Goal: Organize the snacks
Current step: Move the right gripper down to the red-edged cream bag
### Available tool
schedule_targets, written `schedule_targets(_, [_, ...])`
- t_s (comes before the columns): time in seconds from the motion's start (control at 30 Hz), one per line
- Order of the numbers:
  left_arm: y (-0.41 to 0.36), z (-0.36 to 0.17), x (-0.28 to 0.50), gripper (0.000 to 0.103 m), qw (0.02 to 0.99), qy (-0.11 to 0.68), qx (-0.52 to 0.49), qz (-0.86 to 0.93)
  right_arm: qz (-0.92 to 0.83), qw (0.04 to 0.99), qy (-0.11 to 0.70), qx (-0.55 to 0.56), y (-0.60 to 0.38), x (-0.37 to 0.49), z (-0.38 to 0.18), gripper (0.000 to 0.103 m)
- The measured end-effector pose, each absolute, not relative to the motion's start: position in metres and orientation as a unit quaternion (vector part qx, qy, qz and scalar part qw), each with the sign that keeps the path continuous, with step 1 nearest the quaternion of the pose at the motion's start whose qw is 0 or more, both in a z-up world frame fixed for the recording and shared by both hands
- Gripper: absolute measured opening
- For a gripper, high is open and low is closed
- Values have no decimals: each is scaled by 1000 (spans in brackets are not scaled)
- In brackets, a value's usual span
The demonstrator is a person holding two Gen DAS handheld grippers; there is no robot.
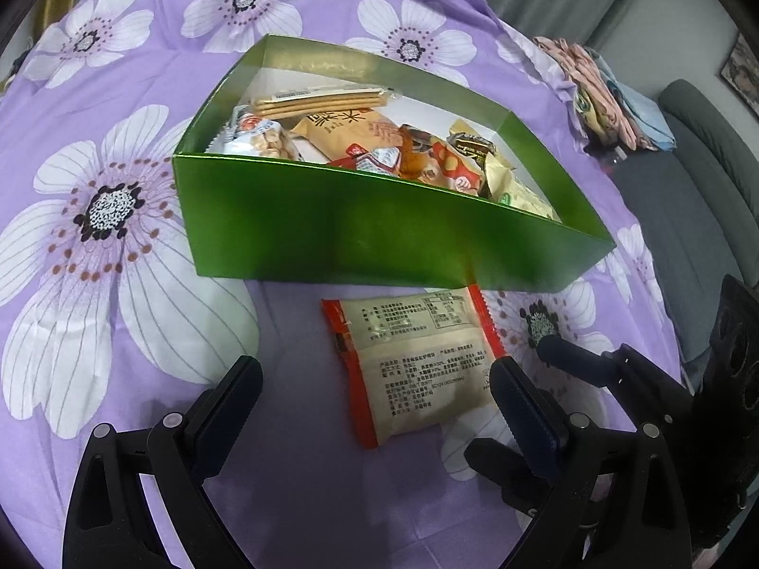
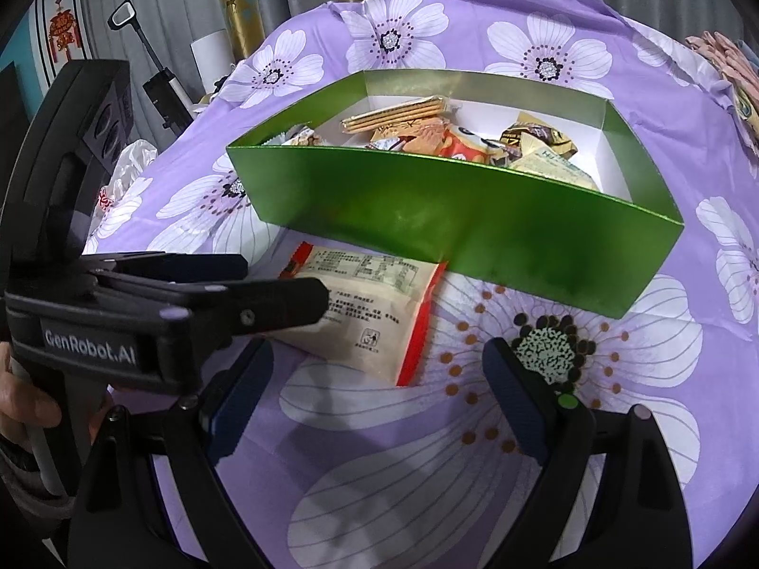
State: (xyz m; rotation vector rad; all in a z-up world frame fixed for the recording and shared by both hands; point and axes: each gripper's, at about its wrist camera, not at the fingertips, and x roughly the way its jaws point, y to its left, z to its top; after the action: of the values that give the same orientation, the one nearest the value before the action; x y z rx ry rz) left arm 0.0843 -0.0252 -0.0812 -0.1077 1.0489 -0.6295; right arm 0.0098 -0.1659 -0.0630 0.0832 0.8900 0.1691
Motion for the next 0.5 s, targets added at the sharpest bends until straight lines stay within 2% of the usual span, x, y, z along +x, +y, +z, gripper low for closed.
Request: schedule_targets(0.5, [-24, -83, 84, 96, 800, 502, -77, -320, 93, 893, 438, 44, -159, 13, -68, 90])
